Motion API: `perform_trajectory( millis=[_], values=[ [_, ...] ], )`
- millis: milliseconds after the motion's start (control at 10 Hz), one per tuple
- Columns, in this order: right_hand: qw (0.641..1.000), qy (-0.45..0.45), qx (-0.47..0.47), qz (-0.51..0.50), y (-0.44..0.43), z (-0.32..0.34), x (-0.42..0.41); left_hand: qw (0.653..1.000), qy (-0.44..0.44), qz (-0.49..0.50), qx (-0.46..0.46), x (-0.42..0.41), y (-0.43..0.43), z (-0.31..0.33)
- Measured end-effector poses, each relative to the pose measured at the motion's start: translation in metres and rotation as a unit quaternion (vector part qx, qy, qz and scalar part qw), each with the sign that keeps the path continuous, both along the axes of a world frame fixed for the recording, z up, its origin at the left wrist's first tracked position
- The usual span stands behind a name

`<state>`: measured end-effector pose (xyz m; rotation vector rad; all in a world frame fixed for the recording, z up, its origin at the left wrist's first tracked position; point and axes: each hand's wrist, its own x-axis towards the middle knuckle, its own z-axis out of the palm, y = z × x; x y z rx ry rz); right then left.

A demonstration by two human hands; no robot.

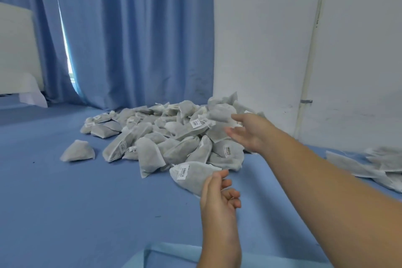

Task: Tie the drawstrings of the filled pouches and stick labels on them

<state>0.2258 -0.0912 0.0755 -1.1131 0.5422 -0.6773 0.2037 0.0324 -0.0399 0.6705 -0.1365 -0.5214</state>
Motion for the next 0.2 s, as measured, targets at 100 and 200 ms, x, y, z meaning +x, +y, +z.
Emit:
perform_trajectory(
  millis=[100,200],
  values=[
    [0.996,0.083,-0.019,-0.013,-0.007,-0.013,0.001,0.999,-0.04,-0.009,-0.003,-0.002,0.002,0.001],
    [0.993,0.109,-0.031,0.016,0.004,-0.038,-0.021,0.996,-0.087,-0.032,0.005,-0.008,0.004,0.001]
  ],
)
